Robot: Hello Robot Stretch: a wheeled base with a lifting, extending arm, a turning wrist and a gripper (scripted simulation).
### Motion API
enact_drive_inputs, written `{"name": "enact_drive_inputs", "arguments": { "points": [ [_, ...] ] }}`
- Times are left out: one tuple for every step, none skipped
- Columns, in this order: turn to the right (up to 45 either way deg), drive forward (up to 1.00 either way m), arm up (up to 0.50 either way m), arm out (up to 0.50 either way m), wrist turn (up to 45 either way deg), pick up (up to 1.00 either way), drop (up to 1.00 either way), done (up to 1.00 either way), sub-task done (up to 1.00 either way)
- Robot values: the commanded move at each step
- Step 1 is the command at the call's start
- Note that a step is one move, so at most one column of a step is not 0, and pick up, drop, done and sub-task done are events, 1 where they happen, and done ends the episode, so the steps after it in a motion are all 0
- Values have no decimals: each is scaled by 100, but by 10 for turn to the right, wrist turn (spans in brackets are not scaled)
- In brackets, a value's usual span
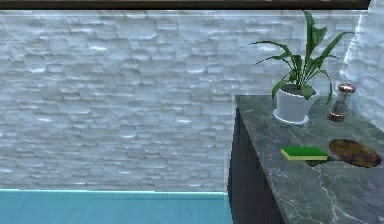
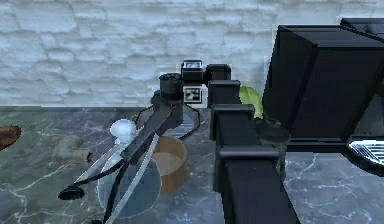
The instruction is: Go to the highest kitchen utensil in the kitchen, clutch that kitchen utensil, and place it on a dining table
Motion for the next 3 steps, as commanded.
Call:
{"name": "enact_drive_inputs", "arguments": {
  "points": [
    [0, 0, 0, 0, 450, 0, 0, 0, 0],
    [0, 0, 0, 0, 450, 0, 0, 0, 0],
    [0, 0, 0, 0, 390, 0, 0, 0, 0]
  ]
}}
